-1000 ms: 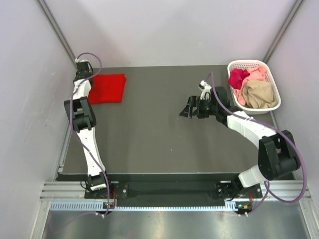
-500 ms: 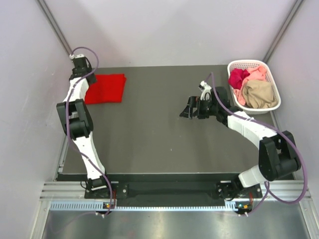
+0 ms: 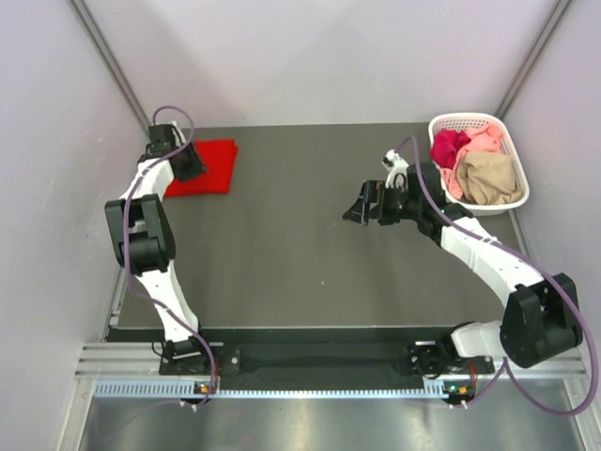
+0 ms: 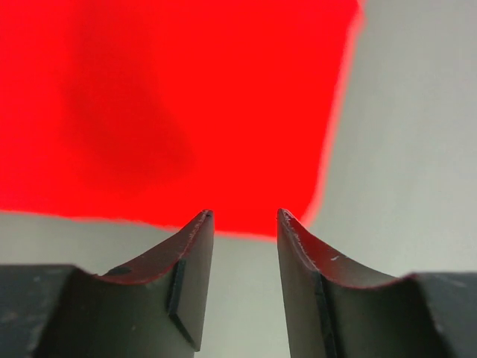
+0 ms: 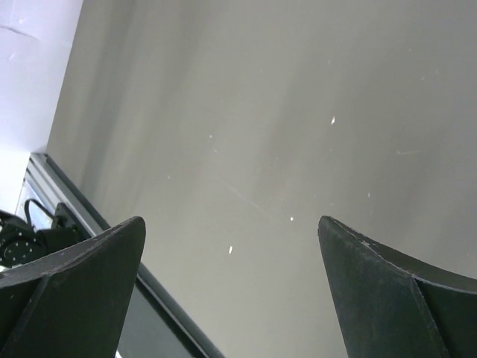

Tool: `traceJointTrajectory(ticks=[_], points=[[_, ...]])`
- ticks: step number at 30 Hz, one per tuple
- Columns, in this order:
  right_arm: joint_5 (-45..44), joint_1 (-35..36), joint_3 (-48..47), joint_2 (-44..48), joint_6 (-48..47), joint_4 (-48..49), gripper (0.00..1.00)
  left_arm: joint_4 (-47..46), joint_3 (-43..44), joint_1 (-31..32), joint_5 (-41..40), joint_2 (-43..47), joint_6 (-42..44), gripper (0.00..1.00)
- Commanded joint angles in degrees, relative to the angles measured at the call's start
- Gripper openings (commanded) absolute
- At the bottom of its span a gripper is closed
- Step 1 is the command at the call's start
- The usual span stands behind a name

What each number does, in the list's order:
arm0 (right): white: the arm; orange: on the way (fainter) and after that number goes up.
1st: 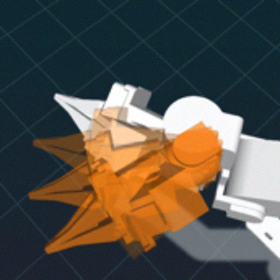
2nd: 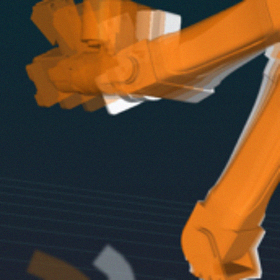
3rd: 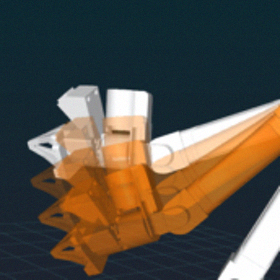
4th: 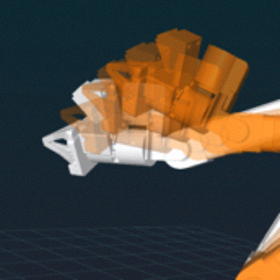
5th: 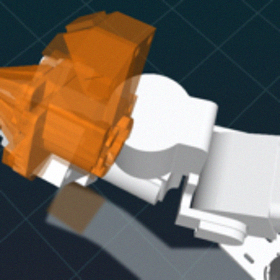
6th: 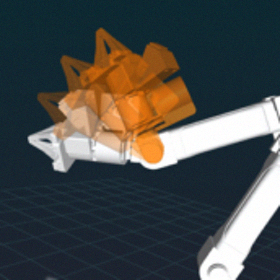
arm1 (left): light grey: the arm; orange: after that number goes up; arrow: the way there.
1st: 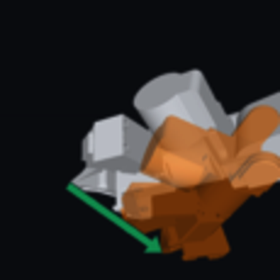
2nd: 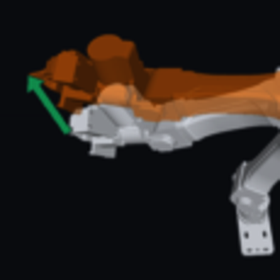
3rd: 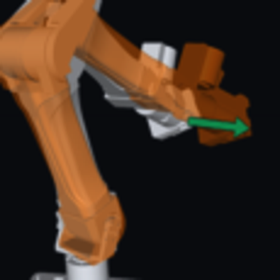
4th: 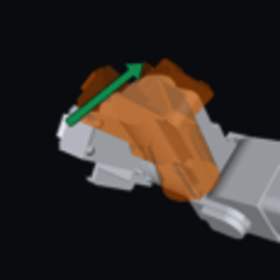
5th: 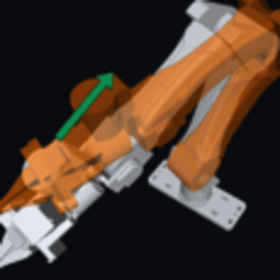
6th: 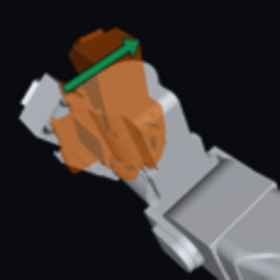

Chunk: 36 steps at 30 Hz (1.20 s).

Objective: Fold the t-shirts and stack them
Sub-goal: Neatly place the folded tshirt to the corner

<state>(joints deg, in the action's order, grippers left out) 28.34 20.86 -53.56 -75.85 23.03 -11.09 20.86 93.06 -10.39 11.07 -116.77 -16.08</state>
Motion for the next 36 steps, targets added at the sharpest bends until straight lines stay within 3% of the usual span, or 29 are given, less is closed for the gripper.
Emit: traceJointTrajectory(ticks=[1, 6, 9, 13, 14, 16, 24, 36], points=[[-0.1, 0.2, -1.2, 3.3, -1.8, -3.9, 1.0, 0.7, -3.9, 6.2, 9.6, 10.5, -1.7, 0.44], [-5.0, 0.2, -2.2, 10.7, -3.6, -8.4, 1.0, 0.0, -14.4, 21.4, 8.4, 23.4, 1.0, 0.47], [-8.5, 0.2, -3.4, 14.6, -4.0, -12.5, 1.0, -2.3, -20.0, 26.5, 10.5, 33.0, -1.5, 0.49], [-11.3, 0.2, -2.0, 20.6, -3.1, -13.2, 1.0, -3.6, -25.2, 29.8, 13.0, 47.0, -3.2, 0.73], [-12.2, 0.1, -1.1, 22.1, -2.9, -12.6, 1.0, -3.9, -26.9, 29.9, 13.3, 49.2, -3.5, 0.87], [-15.3, 0.2, 0.9, 25.8, -2.4, -12.2, 1.0, -4.1, -28.6, 30.1, 12.5, 54.8, -4.2, 0.99], [-17.8, 0.1, 3.3, 31.4, -0.1, -12.8, 1.0, -3.3, -37.0, 30.1, 7.7, 66.8, -4.5, 0.99], [-20.6, 0.1, 3.8, 32.3, -0.4, -13.3, 1.0, -3.3, -38.1, 30.1, 6.9, 68.5, -5.5, 0.99]])
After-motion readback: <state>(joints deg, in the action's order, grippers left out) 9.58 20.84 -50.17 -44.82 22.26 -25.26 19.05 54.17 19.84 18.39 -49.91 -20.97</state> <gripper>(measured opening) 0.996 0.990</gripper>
